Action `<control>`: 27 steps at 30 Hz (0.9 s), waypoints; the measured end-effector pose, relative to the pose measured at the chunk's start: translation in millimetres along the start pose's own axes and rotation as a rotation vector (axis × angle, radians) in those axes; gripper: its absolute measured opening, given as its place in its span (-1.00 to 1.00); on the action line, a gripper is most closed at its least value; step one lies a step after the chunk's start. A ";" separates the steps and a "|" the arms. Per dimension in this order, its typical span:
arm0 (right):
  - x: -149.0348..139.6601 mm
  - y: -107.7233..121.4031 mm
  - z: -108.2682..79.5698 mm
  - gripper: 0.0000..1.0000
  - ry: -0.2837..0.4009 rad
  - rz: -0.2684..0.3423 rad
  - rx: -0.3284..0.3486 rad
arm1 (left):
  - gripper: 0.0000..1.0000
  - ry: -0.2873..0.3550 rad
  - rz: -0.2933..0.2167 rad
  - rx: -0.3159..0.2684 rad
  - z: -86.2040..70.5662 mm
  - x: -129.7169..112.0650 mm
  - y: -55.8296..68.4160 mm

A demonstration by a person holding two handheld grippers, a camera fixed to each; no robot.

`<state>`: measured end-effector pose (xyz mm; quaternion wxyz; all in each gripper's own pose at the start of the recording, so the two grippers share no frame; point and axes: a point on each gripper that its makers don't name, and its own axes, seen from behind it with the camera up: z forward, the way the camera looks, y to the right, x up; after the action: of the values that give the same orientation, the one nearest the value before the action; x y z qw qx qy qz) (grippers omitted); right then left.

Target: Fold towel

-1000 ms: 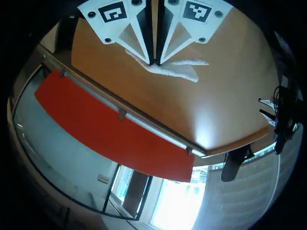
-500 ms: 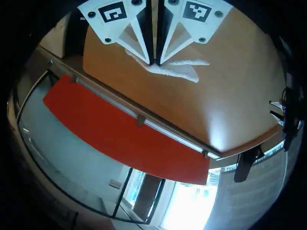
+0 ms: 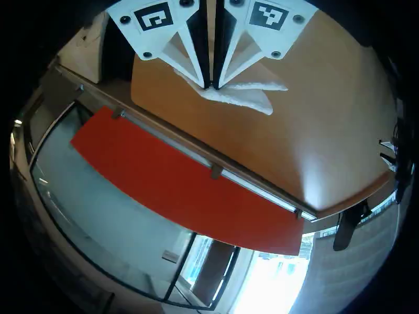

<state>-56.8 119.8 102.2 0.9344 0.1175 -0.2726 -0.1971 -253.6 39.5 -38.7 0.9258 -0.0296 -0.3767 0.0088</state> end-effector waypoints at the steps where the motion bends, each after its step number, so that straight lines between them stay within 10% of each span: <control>1: -1.2 4.2 -0.2 -0.92 -0.003 0.002 -0.005 | 0.89 0.000 0.001 0.000 0.2 0.4 0.4; 27: -39.8 42.2 -24.1 -0.92 -0.042 0.049 -0.067 | 0.89 0.005 0.029 -0.008 0.3 9.3 9.1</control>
<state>-61.3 177.5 77.7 0.9364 0.0754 -0.2881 -0.1857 -247.1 49.0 -32.6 0.9264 -0.0386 -0.3741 0.0207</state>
